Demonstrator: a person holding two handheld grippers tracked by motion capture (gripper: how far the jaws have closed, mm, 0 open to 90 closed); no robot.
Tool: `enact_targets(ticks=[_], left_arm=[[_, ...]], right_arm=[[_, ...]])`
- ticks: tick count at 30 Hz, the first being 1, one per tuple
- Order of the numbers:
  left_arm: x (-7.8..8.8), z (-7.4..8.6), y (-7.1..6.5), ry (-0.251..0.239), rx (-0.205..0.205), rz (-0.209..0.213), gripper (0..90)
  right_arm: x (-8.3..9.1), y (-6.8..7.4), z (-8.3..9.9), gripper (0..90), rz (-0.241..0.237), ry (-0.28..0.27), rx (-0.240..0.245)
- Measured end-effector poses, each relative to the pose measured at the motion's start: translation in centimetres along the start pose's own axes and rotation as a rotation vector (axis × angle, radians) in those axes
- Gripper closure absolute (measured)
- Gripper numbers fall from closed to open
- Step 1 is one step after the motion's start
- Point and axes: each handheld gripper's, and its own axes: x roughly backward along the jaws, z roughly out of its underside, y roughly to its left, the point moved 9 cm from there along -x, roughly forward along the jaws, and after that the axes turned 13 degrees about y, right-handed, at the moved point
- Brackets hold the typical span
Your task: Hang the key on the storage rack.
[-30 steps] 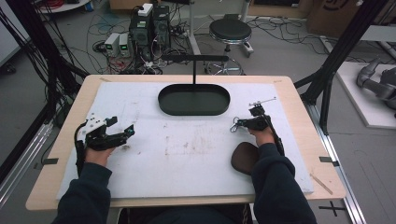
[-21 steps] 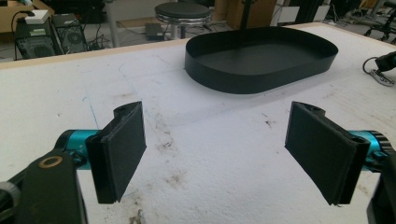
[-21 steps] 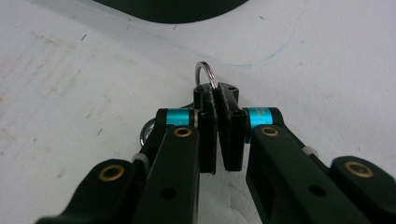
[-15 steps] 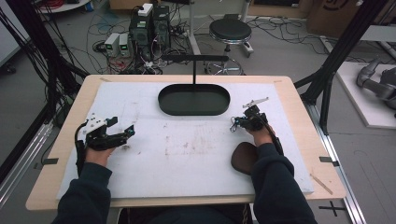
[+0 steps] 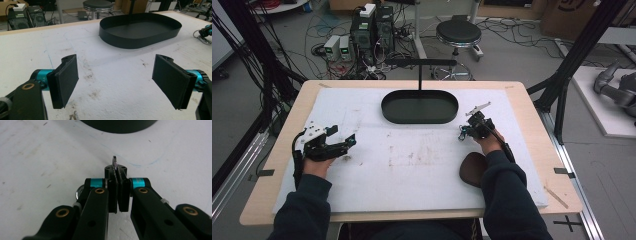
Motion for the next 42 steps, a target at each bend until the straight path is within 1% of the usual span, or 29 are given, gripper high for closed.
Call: enact_targets(ticks=[2, 3, 4, 7, 8, 10, 11, 12, 13, 14, 15, 16, 20, 21, 22, 23, 24, 25, 26, 28, 29, 30, 31, 32, 35, 37, 39, 40, 42], left_arm=[[0.0, 0.0, -0.1, 0.001, 0.001, 0.001, 20.9], [0.0, 0.0, -0.1, 0.001, 0.001, 0.001, 21.0], [0.0, 0.0, 0.0, 0.002, 0.000, 0.001, 21.0], [-0.1, 0.0, -0.1, 0.004, 0.000, 0.000, 21.2], [-0.1, 0.0, -0.1, 0.004, 0.000, 0.000, 21.3], [-0.2, 0.1, -0.1, 0.006, -0.002, 0.004, 21.4], [-0.2, 0.1, -0.1, 0.008, -0.003, 0.003, 21.4], [-0.2, 0.0, -0.2, 0.006, -0.002, 0.002, 21.5], [-0.2, 0.0, -0.2, 0.006, -0.004, 0.006, 21.7], [-0.2, 0.0, -0.2, 0.006, -0.004, 0.006, 21.7], [-0.2, 0.0, -0.2, 0.006, -0.004, 0.007, 21.7], [-0.2, 0.0, -0.2, 0.006, -0.004, 0.007, 21.7], [-0.3, 0.1, -0.2, 0.010, -0.002, 0.005, 21.7], [-0.3, 0.1, -0.2, 0.009, -0.001, 0.005, 21.7], [-0.3, 0.1, -0.2, 0.007, 0.000, 0.005, 21.7], [-0.2, 0.0, -0.2, 0.007, -0.001, 0.005, 21.7], [-0.2, 0.1, -0.2, 0.008, -0.001, 0.006, 21.7], [-0.2, 0.1, -0.2, 0.009, -0.001, 0.006, 21.7], [-0.3, 0.1, -0.2, 0.009, 0.000, 0.007, 21.7], [-0.3, 0.1, -0.2, 0.010, -0.001, 0.007, 21.7], [-0.3, 0.1, -0.2, 0.013, -0.004, 0.009, 21.7], [-0.3, 0.1, -0.2, 0.013, -0.004, 0.009, 21.8], [-0.3, 0.1, -0.2, 0.014, -0.002, 0.011, 21.8], [-0.3, 0.1, -0.2, 0.013, -0.002, 0.010, 21.8], [-0.4, 0.2, -0.2, 0.016, -0.003, 0.011, 21.8], [-0.4, 0.2, -0.2, 0.017, -0.001, 0.010, 21.8], [-0.5, 0.2, -0.2, 0.021, -0.002, 0.011, 21.8], [-0.5, 0.2, -0.2, 0.022, 0.000, 0.013, 21.8], [-0.6, 0.2, -0.3, 0.021, 0.001, 0.014, 21.8]], right_arm=[[0.5, -0.2, -0.1, 89.9, -0.008, -0.025, -0.017], [0.9, -0.2, -0.3, 90.0, -0.007, -0.052, -0.013], [0.9, -0.2, -0.3, 90.0, -0.007, -0.052, -0.013], [2.4, -0.1, -1.0, 90.0, -0.020, -0.139, -0.016], [2.4, -0.1, -1.0, 90.0, -0.020, -0.139, -0.016], [3.3, -0.2, -1.5, 90.0, -0.019, -0.160, -0.008], [3.3, -0.2, -1.5, 90.0, -0.019, -0.160, -0.008], [3.9, -0.2, -2.1, 90.0, -0.014, -0.181, 0.003], [5.0, -0.1, -3.2, 90.0, -0.018, -0.223, 0.014], [5.0, -0.1, -3.2, 90.0, -0.018, -0.223, 0.014], [5.4, -0.1, -3.6, 90.0, -0.015, -0.234, 0.020], [5.9, -0.2, -4.3, 90.0, -0.012, -0.246, 0.029], [7.7, -0.4, -7.2, 90.0, -0.016, -0.333, 0.049], [8.3, -0.8, -8.5, 90.0, -0.001, -0.344, 0.061], [8.3, -0.8, -8.5, 90.0, -0.001, -0.344, 0.061], [8.7, -1.3, -9.8, 90.0, 0.017, -0.363, 0.062], [8.7, -1.3, -9.8, 90.0, 0.017, -0.363, 0.062], [9.1, -1.8, -11.0, 90.0, 0.025, -0.389, 0.066], [9.2, -2.0, -11.5, 90.0, 0.021, -0.401, 0.065], [9.3, -2.1, -11.8, 90.0, 0.022, -0.402, 0.065], [9.4, -2.5, -12.8, 90.0, 0.034, -0.426, 0.072], [9.5, -2.7, -13.1, 90.0, 0.040, -0.444, 0.078], [9.5, -2.7, -13.1, 90.0, 0.040, -0.444, 0.078], [9.3, -3.2, -13.7, 90.0, 0.044, -0.454, 0.067], [8.9, -3.6, -14.1, 90.0, 0.039, -0.451, 0.055], [8.7, -3.7, -14.7, 90.0, 0.017, -0.468, 0.055], [8.7, -3.6, -14.9, 90.0, 0.021, -0.478, 0.057], [8.5, -3.8, -15.2, 90.0, 0.024, -0.491, 0.042], [8.4, -3.8, -15.3, 90.0, 0.024, -0.492, 0.037]])
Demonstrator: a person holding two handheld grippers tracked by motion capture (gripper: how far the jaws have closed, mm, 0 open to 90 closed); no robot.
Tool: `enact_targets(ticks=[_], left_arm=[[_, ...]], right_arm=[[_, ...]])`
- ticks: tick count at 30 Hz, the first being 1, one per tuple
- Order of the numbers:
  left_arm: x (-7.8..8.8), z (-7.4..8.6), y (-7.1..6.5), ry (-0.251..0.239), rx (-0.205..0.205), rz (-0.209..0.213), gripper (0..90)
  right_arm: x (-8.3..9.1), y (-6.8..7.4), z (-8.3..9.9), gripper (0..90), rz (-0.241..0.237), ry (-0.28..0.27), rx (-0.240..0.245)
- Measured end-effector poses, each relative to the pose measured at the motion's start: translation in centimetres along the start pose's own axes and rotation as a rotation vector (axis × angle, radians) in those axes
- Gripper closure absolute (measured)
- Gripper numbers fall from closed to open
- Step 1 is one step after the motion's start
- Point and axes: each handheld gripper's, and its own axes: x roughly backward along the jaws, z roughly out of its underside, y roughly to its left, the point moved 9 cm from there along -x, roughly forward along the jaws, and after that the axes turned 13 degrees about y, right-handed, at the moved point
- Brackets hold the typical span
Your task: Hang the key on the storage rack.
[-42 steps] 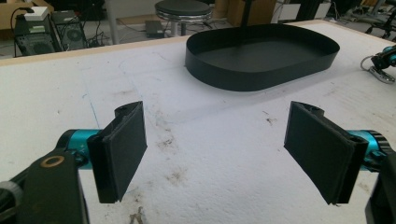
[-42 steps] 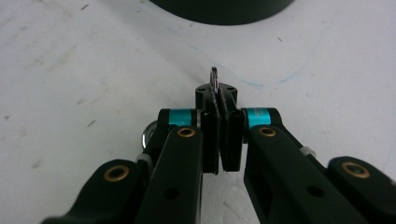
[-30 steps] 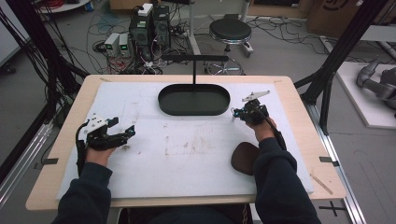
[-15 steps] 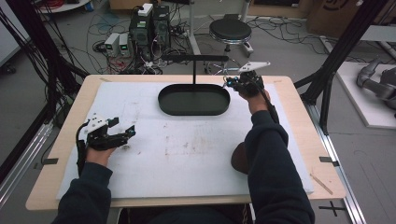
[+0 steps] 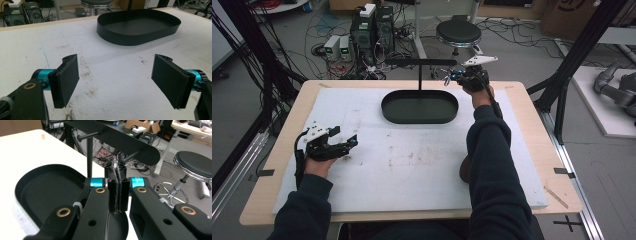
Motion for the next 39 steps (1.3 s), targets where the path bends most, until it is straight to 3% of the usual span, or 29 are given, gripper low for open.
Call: enact_targets(ticks=[8, 17, 18, 25, 27, 28, 31, 36, 37, 39], left_arm=[[0.0, 0.0, 0.0, 0.004, 0.000, 0.001, 21.8], [-0.1, 0.1, -0.1, 0.007, -0.001, 0.003, 21.8], [-0.1, 0.1, 0.0, 0.006, 0.000, 0.002, 21.8], [-0.1, 0.1, -0.1, 0.010, -0.004, 0.003, 21.8], [-0.1, 0.1, -0.1, 0.009, -0.005, 0.002, 21.9], [-0.1, 0.1, -0.1, 0.009, -0.006, 0.003, 21.9], [-0.1, 0.1, -0.1, 0.009, -0.005, 0.004, 22.0], [-0.1, 0.1, -0.1, 0.010, -0.007, 0.003, 22.1], [-0.1, 0.1, -0.1, 0.011, -0.009, 0.003, 22.3], [-0.1, 0.1, -0.2, 0.011, -0.010, 0.004, 22.4]], right_arm=[[-0.3, -0.7, -0.2, 90.0, 0.001, -0.050, -0.068], [-0.7, -1.1, -0.2, 89.7, 0.002, -0.072, -0.102], [-0.7, -1.2, -0.3, 89.6, -0.013, -0.092, -0.129], [-1.1, -1.5, -0.3, 88.9, -0.026, -0.114, -0.172], [-1.3, -1.9, -0.2, 86.2, -0.023, -0.130, -0.223], [-1.3, -1.9, -0.2, 86.2, -0.023, -0.130, -0.223], [-1.4, -2.2, -0.2, 85.7, -0.016, -0.138, -0.238], [-1.8, -2.5, -0.2, 81.8, 0.037, -0.132, -0.249], [-1.9, -2.7, -0.1, 74.0, 0.055, -0.133, -0.273], [-2.1, -2.9, 0.0, 72.3, 0.069, -0.123, -0.290]])
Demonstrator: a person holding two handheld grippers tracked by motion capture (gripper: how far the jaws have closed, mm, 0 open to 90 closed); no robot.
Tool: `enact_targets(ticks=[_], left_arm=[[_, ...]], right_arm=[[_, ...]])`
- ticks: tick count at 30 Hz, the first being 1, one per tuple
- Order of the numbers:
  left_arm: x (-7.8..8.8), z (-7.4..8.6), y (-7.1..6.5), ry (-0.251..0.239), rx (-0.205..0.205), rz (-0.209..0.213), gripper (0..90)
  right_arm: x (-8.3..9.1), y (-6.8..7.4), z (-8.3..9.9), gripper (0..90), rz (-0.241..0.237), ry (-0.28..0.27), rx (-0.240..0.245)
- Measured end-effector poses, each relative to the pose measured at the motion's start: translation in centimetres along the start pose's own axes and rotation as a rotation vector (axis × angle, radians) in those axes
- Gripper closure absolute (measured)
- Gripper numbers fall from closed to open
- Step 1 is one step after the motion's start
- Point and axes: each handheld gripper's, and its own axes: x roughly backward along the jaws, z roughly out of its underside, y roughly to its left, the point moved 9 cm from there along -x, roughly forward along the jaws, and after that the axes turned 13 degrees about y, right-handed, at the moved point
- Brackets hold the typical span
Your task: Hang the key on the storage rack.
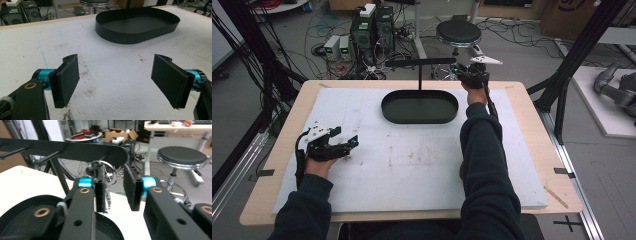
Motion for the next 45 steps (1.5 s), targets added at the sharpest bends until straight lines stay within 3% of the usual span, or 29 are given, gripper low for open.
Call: enact_targets(ticks=[12, 18, 19, 20, 21, 22, 25, 29, 35, 39, 42, 45], left_arm=[[0.0, 0.0, -0.1, 0.000, 0.002, 0.002, 22.6], [0.0, 0.0, 0.0, -0.001, -0.001, -0.002, 22.6], [0.0, 0.0, 0.0, -0.001, 0.000, -0.002, 22.6], [0.0, 0.0, 0.0, -0.002, 0.000, -0.003, 22.6], [0.0, 0.0, 0.0, -0.002, 0.001, 0.001, 22.6], [0.0, 0.0, 0.0, -0.002, 0.002, 0.000, 22.6], [0.0, 0.0, 0.1, -0.003, 0.003, 0.000, 22.6], [-0.1, 0.0, -0.1, 0.001, -0.005, -0.001, 22.6], [0.0, 0.0, 0.0, -0.001, 0.000, -0.002, 22.7], [0.0, 0.0, 0.1, -0.001, 0.004, -0.002, 22.7], [0.0, 0.0, 0.0, -0.001, 0.003, 0.001, 22.7], [0.0, 0.0, 0.0, -0.001, 0.000, -0.001, 22.7]], right_arm=[[0.4, 0.8, 0.2, 77.9, -0.014, 0.050, 0.075], [1.1, 1.1, 0.2, 72.0, -0.011, 0.069, 0.126], [1.3, 1.0, 0.1, 64.5, 0.000, 0.074, 0.123], [1.3, 1.0, 0.1, 64.5, 0.000, 0.074, 0.123], [1.5, 0.9, 0.1, 58.6, 0.012, 0.077, 0.115], [1.9, 0.7, 0.1, 51.1, 0.018, 0.071, 0.080], [2.4, 0.5, 0.0, 50.6, 0.017, 0.068, 0.072], [2.6, 0.2, -0.2, 53.1, 0.064, 0.070, 0.120], [1.2, 0.2, 0.0, 57.1, 0.062, 0.061, 0.083], [1.0, -0.1, -0.2, 57.2, 0.096, 0.033, 0.064], [0.8, -0.1, -0.3, 57.0, 0.074, 0.009, 0.019], [0.6, -0.3, -0.2, 57.1, 0.075, 0.013, 0.007]])
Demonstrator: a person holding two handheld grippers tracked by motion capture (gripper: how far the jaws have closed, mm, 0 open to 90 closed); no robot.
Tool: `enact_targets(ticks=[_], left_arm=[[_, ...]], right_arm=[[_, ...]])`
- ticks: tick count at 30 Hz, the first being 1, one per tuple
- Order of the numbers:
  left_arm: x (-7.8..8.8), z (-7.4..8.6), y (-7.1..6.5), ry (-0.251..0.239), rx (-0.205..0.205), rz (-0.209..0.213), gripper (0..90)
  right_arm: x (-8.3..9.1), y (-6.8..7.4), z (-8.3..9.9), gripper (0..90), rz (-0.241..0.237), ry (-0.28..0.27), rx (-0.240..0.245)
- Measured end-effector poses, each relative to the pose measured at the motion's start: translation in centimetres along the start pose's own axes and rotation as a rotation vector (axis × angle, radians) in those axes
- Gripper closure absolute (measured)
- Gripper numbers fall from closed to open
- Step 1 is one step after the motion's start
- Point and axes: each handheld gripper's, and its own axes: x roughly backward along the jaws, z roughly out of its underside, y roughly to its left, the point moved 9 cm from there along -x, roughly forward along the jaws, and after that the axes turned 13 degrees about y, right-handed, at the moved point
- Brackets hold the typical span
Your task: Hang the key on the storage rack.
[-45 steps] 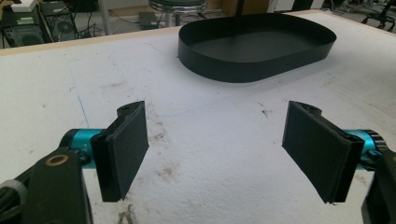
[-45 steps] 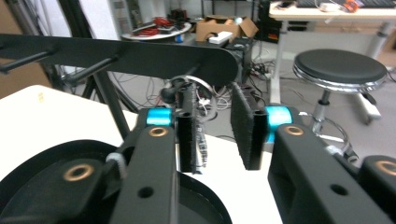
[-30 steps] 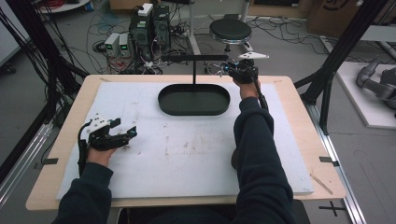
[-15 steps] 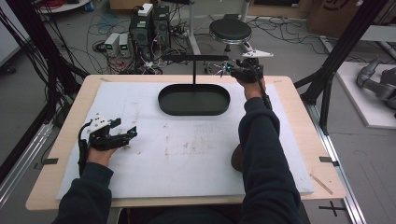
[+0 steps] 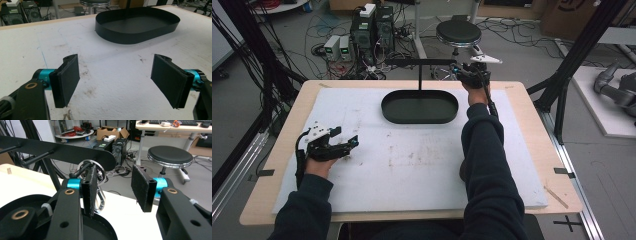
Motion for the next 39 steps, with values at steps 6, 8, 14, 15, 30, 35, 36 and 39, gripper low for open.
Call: enact_targets(ticks=[6, 8, 14, 15, 30, 35, 36, 39], left_arm=[[0.0, 0.0, 0.0, 0.000, 0.000, -0.001, 22.7], [0.0, 0.0, 0.0, 0.001, -0.001, -0.001, 22.7], [0.0, 0.0, 0.1, -0.005, 0.005, 0.002, 22.7], [0.0, 0.0, 0.1, -0.004, 0.005, 0.003, 22.7], [0.3, -0.5, -0.1, -0.046, -0.015, 0.021, 17.4], [0.4, -0.5, -0.1, -0.040, -0.011, 0.014, 17.4], [0.4, -0.5, -0.1, -0.043, -0.013, 0.009, 17.4], [0.5, -0.6, -0.1, -0.045, -0.015, 0.003, 17.5]], right_arm=[[-0.5, 0.2, 0.5, 57.5, 0.042, 0.050, 0.071], [-0.7, 0.2, 0.7, 57.4, 0.045, 0.064, 0.080], [0.2, 0.4, 0.9, 52.4, 0.045, 0.104, 0.134], [0.2, 0.4, 0.9, 52.4, 0.045, 0.104, 0.134], [11.0, 0.2, 6.1, 28.3, -0.095, 0.178, 0.219], [12.7, -0.4, 10.5, 26.8, -0.049, 0.176, 0.211], [12.9, -0.4, 11.2, 26.1, -0.044, 0.181, 0.206], [13.0, -0.6, 13.6, 25.7, -0.031, 0.183, 0.188]])
